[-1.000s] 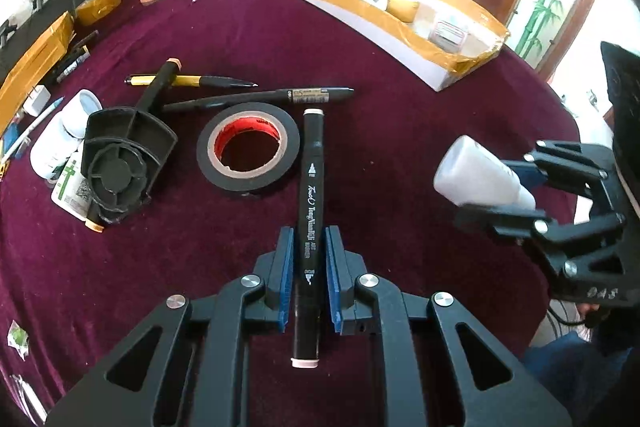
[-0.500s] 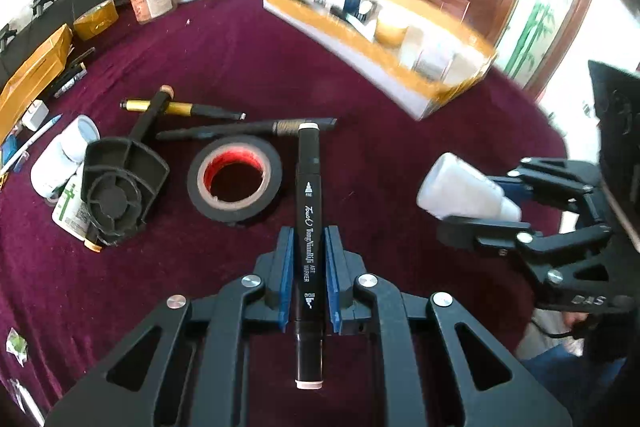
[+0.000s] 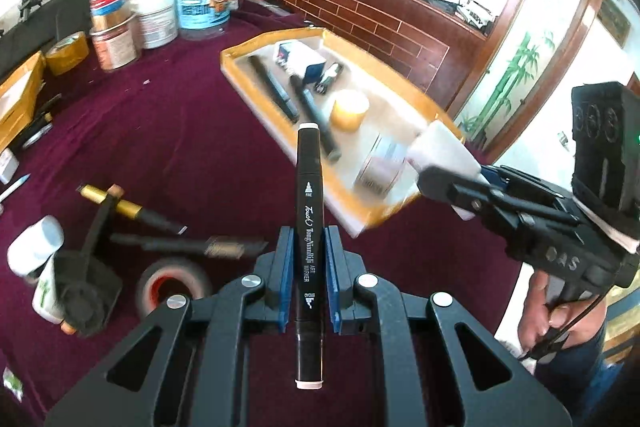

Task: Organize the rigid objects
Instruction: 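Carry marker and white bottle into the tray and open both grippers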

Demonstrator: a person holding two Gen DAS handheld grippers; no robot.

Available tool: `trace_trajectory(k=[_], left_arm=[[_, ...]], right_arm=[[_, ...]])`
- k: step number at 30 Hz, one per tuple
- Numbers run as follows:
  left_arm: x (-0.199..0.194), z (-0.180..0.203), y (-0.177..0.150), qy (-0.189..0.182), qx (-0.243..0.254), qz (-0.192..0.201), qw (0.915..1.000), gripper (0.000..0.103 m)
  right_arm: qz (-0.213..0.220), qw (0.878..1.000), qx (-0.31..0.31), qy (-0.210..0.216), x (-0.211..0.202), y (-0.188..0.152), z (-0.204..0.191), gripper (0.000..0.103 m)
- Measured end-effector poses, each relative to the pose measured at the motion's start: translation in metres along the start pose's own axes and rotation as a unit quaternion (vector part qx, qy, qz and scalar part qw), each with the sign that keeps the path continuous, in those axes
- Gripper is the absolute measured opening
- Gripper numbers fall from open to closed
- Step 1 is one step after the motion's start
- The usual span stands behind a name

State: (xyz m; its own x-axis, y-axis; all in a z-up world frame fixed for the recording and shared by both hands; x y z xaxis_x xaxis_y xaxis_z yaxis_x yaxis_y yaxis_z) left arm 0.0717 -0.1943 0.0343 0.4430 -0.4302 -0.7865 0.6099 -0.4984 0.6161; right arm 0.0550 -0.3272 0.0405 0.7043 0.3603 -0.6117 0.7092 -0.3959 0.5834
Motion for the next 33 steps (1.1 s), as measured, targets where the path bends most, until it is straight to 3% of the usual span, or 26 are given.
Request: trace_trajectory(k=[4, 11, 17, 23, 33], left_arm=[[0.018, 0.011, 0.032, -0.020, -0.011, 0.005, 0.9997, 0.012], [0.074, 0.006, 0.070, -0.035, -0.060, -0.008, 0.9975, 0.012], [0.106, 0.001, 0.074, -0.035, -0.087, -0.016, 0.9954, 0.012], [0.121, 0.005, 0.067, -0.022, -0.079, -0.025, 0.9963, 0.012], [0.118, 0.007, 0.066, -0.016, -0.066, -0.005, 0.9977, 0.016]], right_arm=[[0.021, 0.998, 0.023, -0.045, 0.015, 0.041, 0.026, 0.032], [-0.006, 0.992, 0.060, -0.107, 0.062, 0.075, 0.067, 0.032], [-0.015, 0.989, 0.055, -0.139, 0.071, 0.073, 0.083, 0.032], [-0.023, 0.986, 0.040, -0.157, 0.082, 0.060, 0.087, 0.032], [-0.022, 0.986, 0.039, -0.162, 0.082, 0.051, 0.091, 0.032]])
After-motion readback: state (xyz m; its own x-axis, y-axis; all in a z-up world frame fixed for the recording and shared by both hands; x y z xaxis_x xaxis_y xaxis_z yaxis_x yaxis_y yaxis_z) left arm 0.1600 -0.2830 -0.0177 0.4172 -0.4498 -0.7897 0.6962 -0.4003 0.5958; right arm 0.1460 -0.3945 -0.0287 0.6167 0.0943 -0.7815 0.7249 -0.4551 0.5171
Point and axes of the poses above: each gripper's, at about its wrist camera, not at the fingertips, and x roughly the way its jaws point, z to its right, y to its top, the point moved 7 cm from there along x, roughly the way its jaws point, and after that the axes turned 14 degrees about x, right-handed, at the moved point
